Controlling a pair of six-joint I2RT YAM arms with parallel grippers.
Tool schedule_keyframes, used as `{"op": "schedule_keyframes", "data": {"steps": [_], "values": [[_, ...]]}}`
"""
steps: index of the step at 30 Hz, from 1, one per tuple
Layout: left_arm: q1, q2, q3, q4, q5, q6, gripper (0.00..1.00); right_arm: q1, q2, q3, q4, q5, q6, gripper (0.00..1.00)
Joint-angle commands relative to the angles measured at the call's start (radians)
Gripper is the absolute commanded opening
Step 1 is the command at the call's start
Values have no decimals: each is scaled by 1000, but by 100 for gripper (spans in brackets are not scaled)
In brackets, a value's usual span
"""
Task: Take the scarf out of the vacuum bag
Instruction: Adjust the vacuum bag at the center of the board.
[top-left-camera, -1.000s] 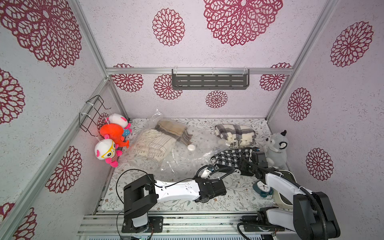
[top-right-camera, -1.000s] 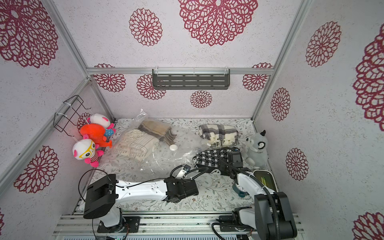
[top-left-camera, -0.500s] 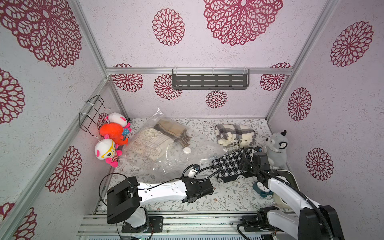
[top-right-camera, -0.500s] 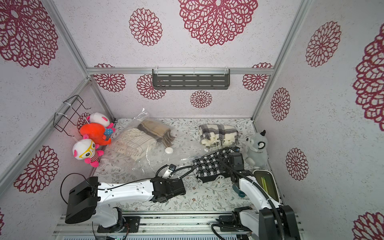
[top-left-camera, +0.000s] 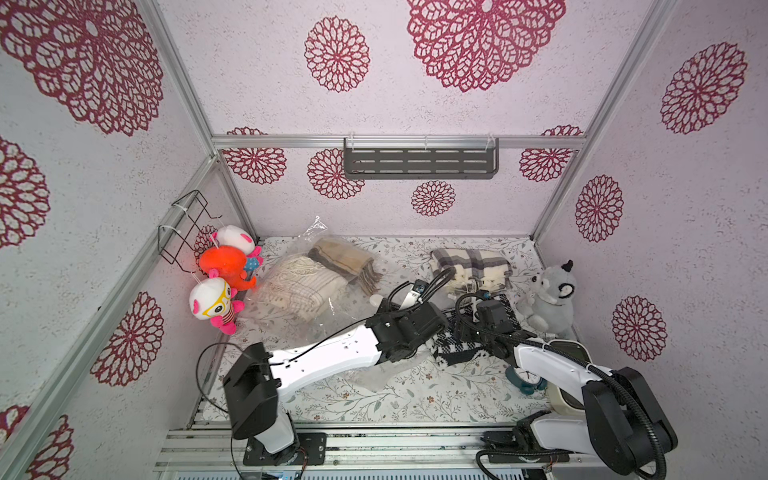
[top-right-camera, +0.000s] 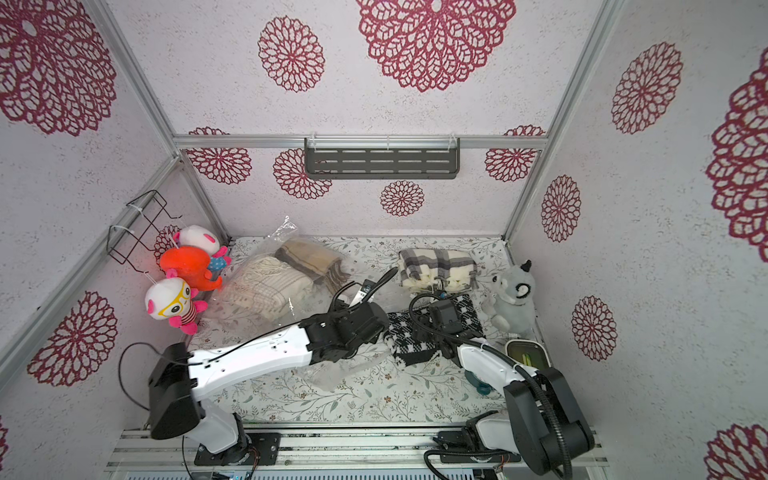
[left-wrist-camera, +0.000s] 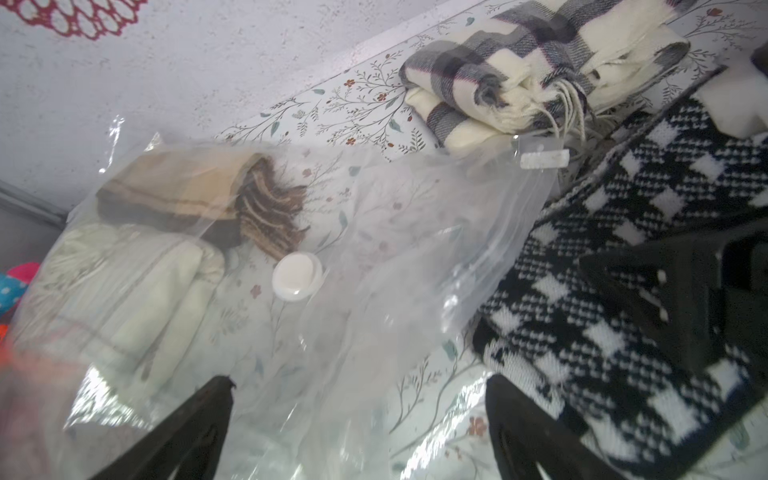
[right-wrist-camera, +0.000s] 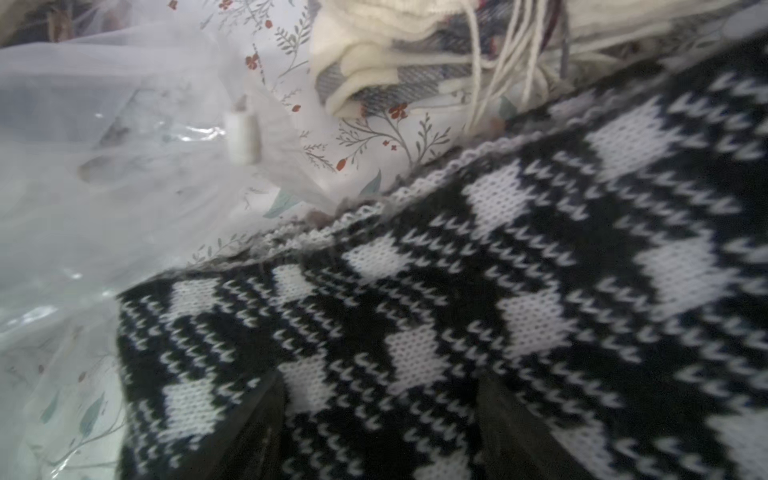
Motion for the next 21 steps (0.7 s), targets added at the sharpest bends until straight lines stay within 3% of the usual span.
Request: {"op": "schedule_keyframes", "data": {"steps": [1, 4, 6, 9, 10, 11, 13, 14, 16, 21], "values": [[20, 99, 18, 78, 113, 158, 98, -80, 46, -30, 26, -7, 19, 74], [38, 155, 52, 88, 117, 205, 98, -135, 99, -58, 101, -101, 24, 73], [48, 201, 83, 85, 123, 236, 98, -136, 114, -54, 88, -57, 26, 74], [51, 323, 175, 16, 37, 224, 98, -146, 109, -52, 59, -1, 31, 75], [62, 355, 193, 0, 1, 205, 92, -153, 105, -49, 47, 15, 36, 75], [76, 376, 204, -12, -4, 189, 72, -162, 102, -49, 43, 10, 34, 75], [124, 385, 187, -17, 26, 145, 21, -180, 95, -50, 43, -2, 33, 75], [140, 372, 161, 3, 21, 134, 6, -184, 94, -50, 41, -6, 30, 75], [173, 324, 101, 34, -1, 111, 0, -185, 88, -50, 36, 1, 30, 75], [242, 96, -41, 112, -1, 96, 0, -196, 74, -47, 24, 39, 35, 75]]}}
